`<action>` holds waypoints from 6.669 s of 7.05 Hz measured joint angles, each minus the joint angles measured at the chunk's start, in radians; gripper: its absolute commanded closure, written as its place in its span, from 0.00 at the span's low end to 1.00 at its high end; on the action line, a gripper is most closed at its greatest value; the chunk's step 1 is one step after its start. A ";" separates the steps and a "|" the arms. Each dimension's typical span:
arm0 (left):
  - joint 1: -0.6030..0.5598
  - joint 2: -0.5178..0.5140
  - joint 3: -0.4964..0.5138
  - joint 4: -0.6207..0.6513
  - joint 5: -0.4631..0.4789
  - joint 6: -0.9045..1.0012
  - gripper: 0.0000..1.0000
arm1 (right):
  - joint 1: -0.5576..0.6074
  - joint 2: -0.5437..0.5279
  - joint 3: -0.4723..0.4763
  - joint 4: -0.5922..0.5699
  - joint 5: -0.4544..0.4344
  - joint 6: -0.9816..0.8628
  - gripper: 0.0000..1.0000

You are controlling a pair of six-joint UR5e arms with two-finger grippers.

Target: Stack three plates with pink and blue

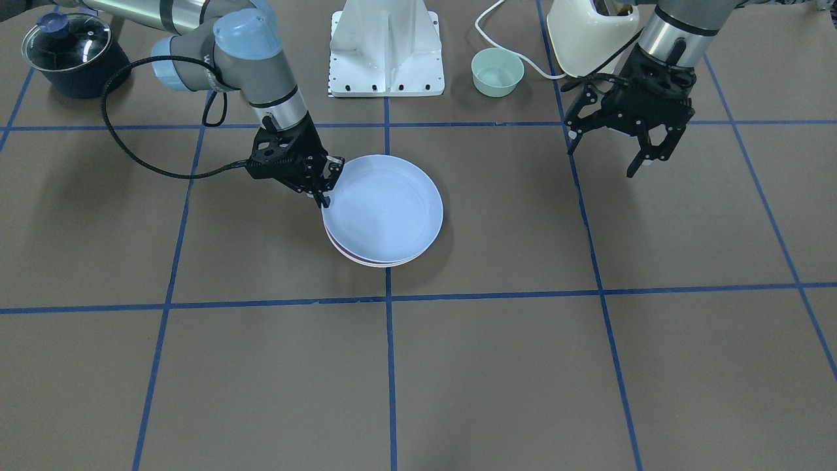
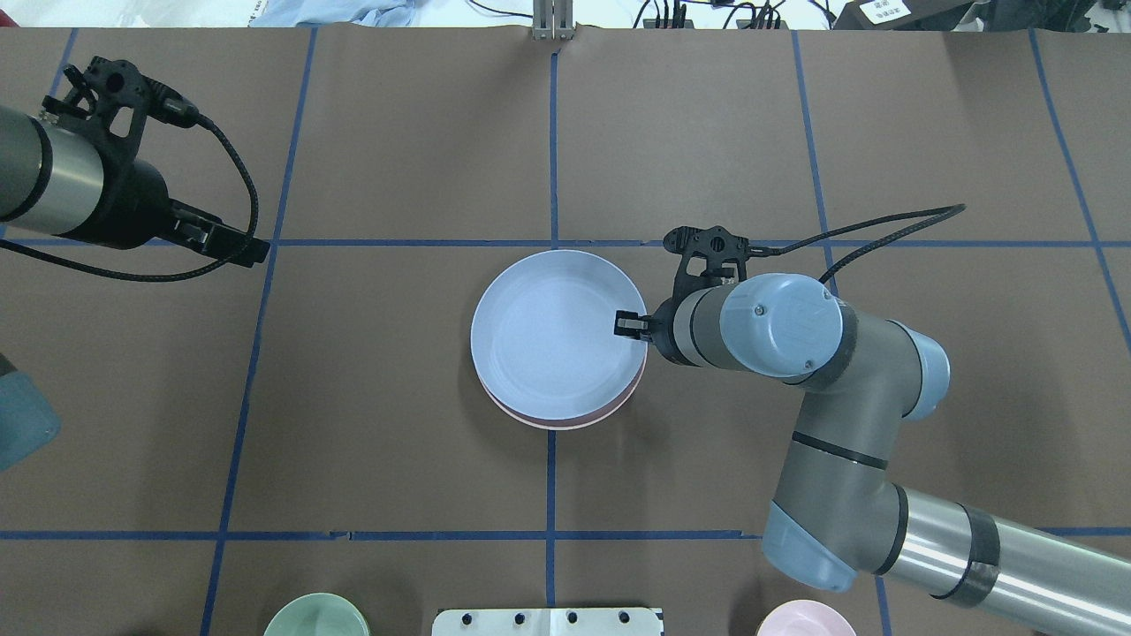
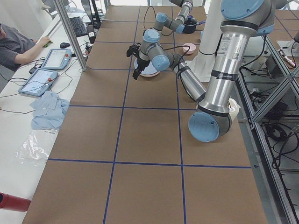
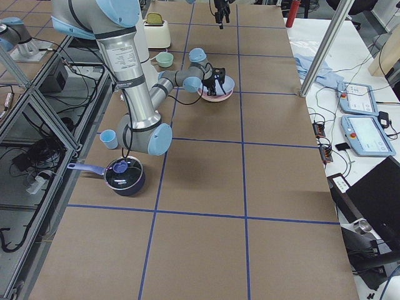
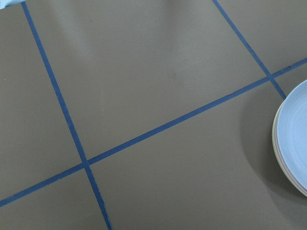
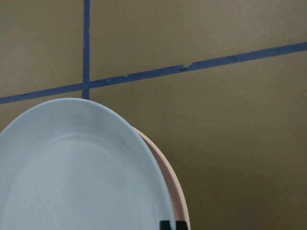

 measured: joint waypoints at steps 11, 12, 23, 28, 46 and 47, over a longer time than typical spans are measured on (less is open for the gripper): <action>-0.075 0.023 0.004 0.015 -0.018 0.129 0.00 | 0.380 0.031 0.071 -0.338 0.356 -0.443 0.00; -0.138 0.056 0.008 0.017 -0.040 0.236 0.00 | 0.493 -0.030 0.071 -0.339 0.450 -0.609 0.00; -0.712 0.252 0.459 -0.026 -0.256 0.782 0.00 | 1.108 -0.551 -0.064 -0.312 0.674 -1.471 0.00; -0.718 0.255 0.479 0.083 -0.263 0.785 0.00 | 1.110 -0.550 -0.057 -0.302 0.673 -1.415 0.00; -0.713 0.285 0.488 0.018 -0.263 0.785 0.00 | 1.070 -0.541 -0.056 -0.303 0.654 -1.414 0.00; -0.713 0.285 0.488 0.018 -0.264 0.785 0.00 | 1.070 -0.541 -0.055 -0.303 0.654 -1.415 0.00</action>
